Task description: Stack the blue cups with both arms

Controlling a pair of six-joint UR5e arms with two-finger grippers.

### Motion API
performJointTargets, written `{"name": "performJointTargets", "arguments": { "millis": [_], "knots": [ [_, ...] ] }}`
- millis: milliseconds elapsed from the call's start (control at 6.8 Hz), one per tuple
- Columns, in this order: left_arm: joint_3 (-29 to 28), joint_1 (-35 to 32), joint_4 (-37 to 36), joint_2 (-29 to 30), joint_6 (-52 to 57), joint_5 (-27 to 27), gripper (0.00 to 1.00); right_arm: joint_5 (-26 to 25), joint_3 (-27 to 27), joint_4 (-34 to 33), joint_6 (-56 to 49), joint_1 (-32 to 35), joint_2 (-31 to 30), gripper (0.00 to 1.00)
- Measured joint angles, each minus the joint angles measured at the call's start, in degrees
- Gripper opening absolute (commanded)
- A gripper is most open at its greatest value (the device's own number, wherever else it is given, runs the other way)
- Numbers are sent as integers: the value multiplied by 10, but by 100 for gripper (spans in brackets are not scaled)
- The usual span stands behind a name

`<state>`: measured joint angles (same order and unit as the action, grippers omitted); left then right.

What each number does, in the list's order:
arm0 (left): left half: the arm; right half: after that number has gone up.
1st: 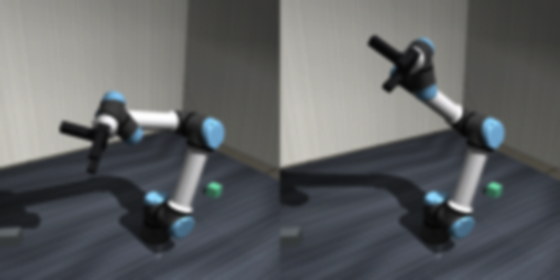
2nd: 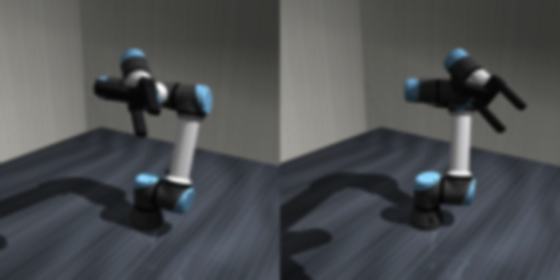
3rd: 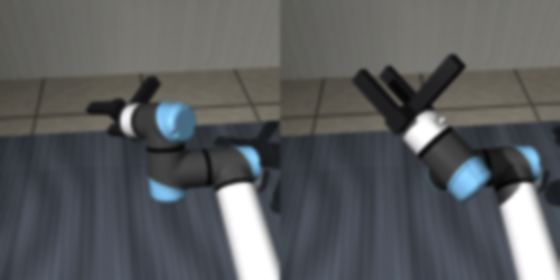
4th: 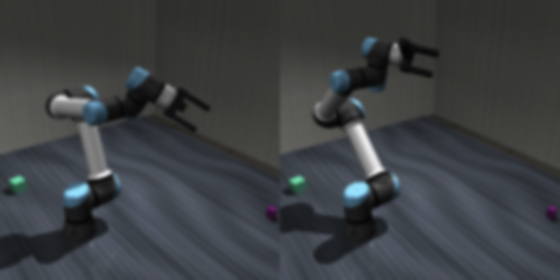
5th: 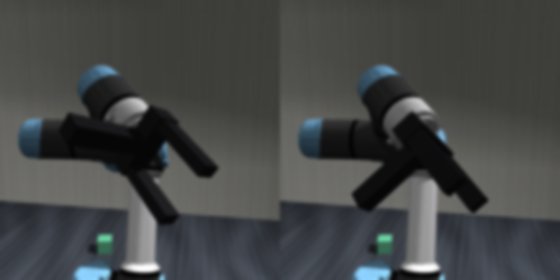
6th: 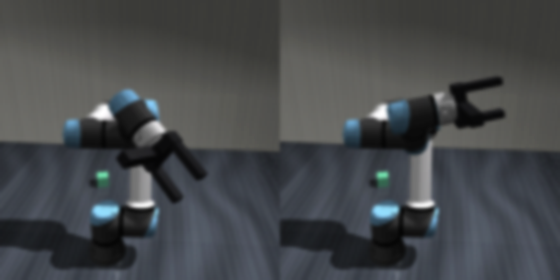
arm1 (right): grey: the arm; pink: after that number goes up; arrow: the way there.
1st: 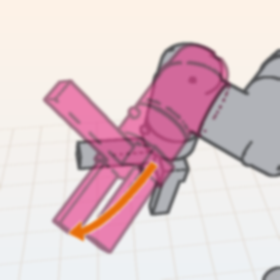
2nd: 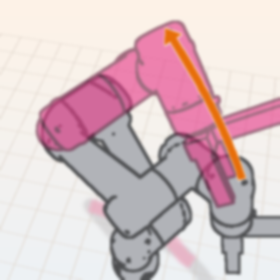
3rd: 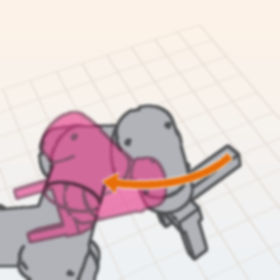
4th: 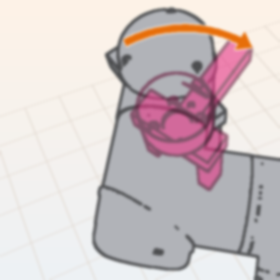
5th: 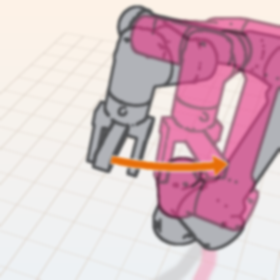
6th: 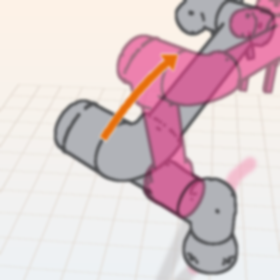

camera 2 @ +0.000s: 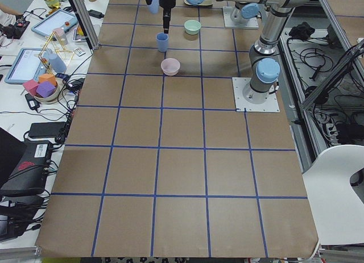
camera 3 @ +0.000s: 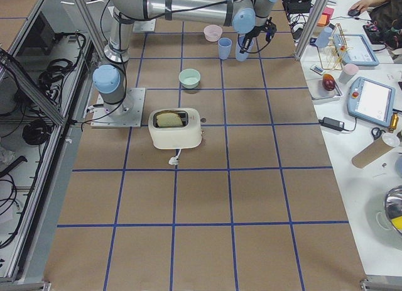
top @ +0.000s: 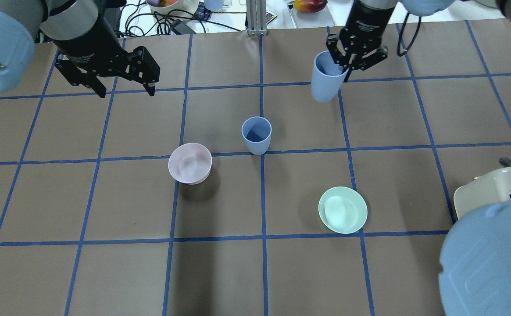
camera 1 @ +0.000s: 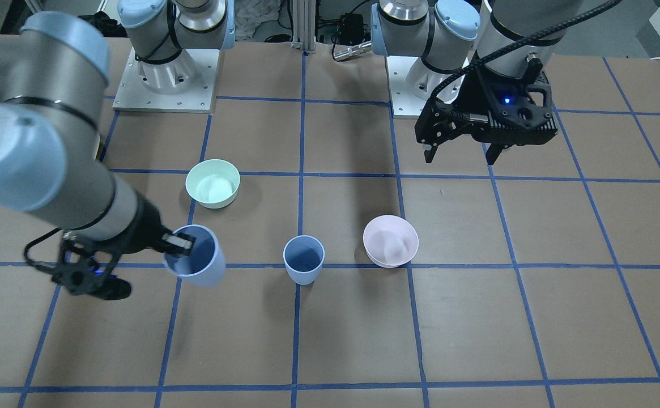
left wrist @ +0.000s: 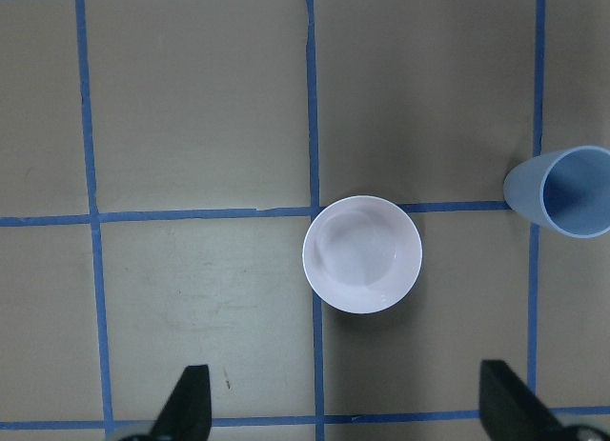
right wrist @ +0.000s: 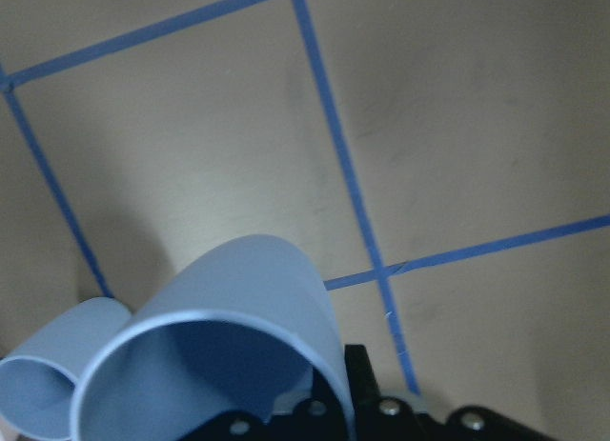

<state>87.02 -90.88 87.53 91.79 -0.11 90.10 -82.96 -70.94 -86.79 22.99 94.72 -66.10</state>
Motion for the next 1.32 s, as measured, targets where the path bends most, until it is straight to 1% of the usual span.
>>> {"name": "performJointTargets", "arguments": {
  "millis": [147,441,735,1324],
  "knots": [
    [0,0,0,-1,0,0,100,1,-1,1,62,47,-2,0],
    [1,0,0,-2,0,0,100,1,-3,1,132,102,-1,0],
    [4,0,0,-5,-1,0,100,1,-6,-2,149,119,6,0],
    [4,0,-1,-6,-1,-1,100,4,-11,-19,150,127,33,0]
  ]
}}
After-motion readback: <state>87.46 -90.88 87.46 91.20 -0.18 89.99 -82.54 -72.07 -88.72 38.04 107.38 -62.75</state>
